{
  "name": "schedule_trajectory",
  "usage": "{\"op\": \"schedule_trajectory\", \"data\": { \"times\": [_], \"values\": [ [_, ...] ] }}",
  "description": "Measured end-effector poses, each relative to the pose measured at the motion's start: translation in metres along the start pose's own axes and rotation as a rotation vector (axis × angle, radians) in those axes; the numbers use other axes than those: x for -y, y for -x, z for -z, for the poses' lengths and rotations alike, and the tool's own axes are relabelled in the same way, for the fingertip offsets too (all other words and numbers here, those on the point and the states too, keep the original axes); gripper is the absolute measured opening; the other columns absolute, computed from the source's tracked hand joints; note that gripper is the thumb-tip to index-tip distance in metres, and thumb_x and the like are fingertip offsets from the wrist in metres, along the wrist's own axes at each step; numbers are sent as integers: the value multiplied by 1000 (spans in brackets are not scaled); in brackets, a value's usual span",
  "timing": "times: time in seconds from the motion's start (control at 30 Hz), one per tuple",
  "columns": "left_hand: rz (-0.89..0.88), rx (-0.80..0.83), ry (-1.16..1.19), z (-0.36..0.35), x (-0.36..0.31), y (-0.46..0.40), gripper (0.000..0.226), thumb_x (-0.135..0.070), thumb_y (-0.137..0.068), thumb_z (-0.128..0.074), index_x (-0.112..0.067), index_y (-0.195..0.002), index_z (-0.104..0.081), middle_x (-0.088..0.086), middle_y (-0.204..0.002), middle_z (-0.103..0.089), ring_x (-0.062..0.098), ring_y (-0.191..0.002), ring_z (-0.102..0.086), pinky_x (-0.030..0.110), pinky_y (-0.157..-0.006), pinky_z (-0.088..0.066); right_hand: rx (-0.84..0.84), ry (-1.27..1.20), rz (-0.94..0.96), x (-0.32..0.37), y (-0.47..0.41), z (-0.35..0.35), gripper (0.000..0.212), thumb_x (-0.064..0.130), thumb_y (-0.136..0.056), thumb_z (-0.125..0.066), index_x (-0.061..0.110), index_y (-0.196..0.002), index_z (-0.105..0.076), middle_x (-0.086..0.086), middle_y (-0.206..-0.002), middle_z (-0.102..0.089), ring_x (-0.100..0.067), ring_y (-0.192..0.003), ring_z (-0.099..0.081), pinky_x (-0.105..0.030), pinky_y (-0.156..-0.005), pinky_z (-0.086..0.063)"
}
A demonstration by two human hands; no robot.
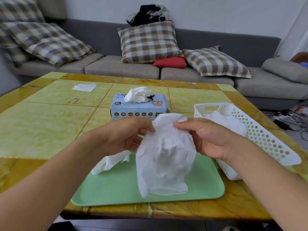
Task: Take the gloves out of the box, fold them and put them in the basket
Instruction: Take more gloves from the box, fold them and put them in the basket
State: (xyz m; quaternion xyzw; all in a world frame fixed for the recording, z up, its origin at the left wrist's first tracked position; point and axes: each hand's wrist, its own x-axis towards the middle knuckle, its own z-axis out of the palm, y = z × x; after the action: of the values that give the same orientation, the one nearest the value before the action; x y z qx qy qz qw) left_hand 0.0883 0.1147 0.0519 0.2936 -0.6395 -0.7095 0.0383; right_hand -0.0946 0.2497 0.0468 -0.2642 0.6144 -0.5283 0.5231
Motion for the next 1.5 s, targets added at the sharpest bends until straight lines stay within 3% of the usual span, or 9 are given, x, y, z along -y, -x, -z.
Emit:
{"op": "schedule_trajectory", "data": {
  "times": [0.1, 0.2, 0.37, 0.5, 0.63, 0.8, 1.1, 1.37, 1.5],
  "values": [
    [113, -62, -58, -1, 13, -16, 38, -36, -82, -77, -9, -108, -73, 6, -97, -76, 21, -75, -69, 32, -69, -57, 5, 62, -102, -8, -16, 1, 29, 14, -94, -65, 2, -120, -69, -17, -112, -73, -28, -88, -70, -37, -73, -59],
    [15, -277, -93, -5, 24, -35, 31, -28, -87, -77, -6, -109, -74, 11, -104, -77, 31, -95, -74, 48, -95, -56, -71, 108, -70, -12, -31, -3, 18, 13, -96, -65, 5, -111, -71, -11, -95, -76, -20, -70, -71, -31, -62, -61],
    [-708, -378, -38, -5, -24, -21, 16, -11, -90, -71, -13, -105, -76, 5, -104, -78, 23, -100, -74, 34, -87, -59, -221, 164, 753, 33, -24, -17, 17, 14, -97, -65, -1, -101, -73, -27, -106, -72, -26, -89, -66, -48, -83, -55],
    [-865, -408, -314, 7, -34, -1, 19, -8, -86, -76, -20, -101, -75, -10, -100, -77, 6, -95, -73, 25, -87, -58, -211, 389, 1067, 48, -6, -18, 12, 9, -93, -71, 18, -99, -75, 3, -93, -77, -11, -91, -71, -29, -83, -57],
    [-633, -420, -776, 20, 22, -19, 14, -24, -83, -80, -26, -97, -79, -15, -94, -76, 1, -88, -70, 25, -88, -55, -265, 681, 847, 0, -21, -10, 18, 7, -87, -76, 23, -95, -79, 17, -89, -76, -2, -88, -71, -25, -81, -57],
    [-578, -258, -999, 20, 73, -31, 14, -15, -83, -78, -27, -90, -79, -19, -89, -75, -2, -84, -63, 18, -77, -44, -136, 1157, 649, -59, -20, 7, 12, 13, -86, -75, 24, -88, -79, 17, -86, -74, 0, -85, -66, -23, -79, -50],
    [-961, -362, -1072, 7, 50, -20, 12, -11, -83, -78, -21, -90, -74, -9, -92, -72, 16, -87, -65, 39, -73, -55, -190, 1197, 759, -26, 7, 13, 13, 15, -83, -75, 27, -86, -75, 19, -81, -65, 1, -79, -60, -13, -64, -40],
    [-589, 23, -1292, -9, 77, -5, 18, -22, -93, -68, -33, -105, -74, -14, -100, -72, 6, -92, -63, 29, -84, -51, 201, 1567, 335, -48, 11, 1, 18, 16, -83, -64, 27, -94, -74, 10, -89, -68, -7, -82, -62, -32, -75, -54],
    [-557, 37, -1329, -10, 76, -9, 19, -20, -94, -65, -33, -106, -73, -14, -102, -70, 6, -93, -62, 30, -84, -51, 211, 1543, 296, -42, 13, 4, 14, 15, -84, -67, 26, -90, -73, 12, -83, -66, -5, -74, -59, -21, -66, -49]
  ]
}}
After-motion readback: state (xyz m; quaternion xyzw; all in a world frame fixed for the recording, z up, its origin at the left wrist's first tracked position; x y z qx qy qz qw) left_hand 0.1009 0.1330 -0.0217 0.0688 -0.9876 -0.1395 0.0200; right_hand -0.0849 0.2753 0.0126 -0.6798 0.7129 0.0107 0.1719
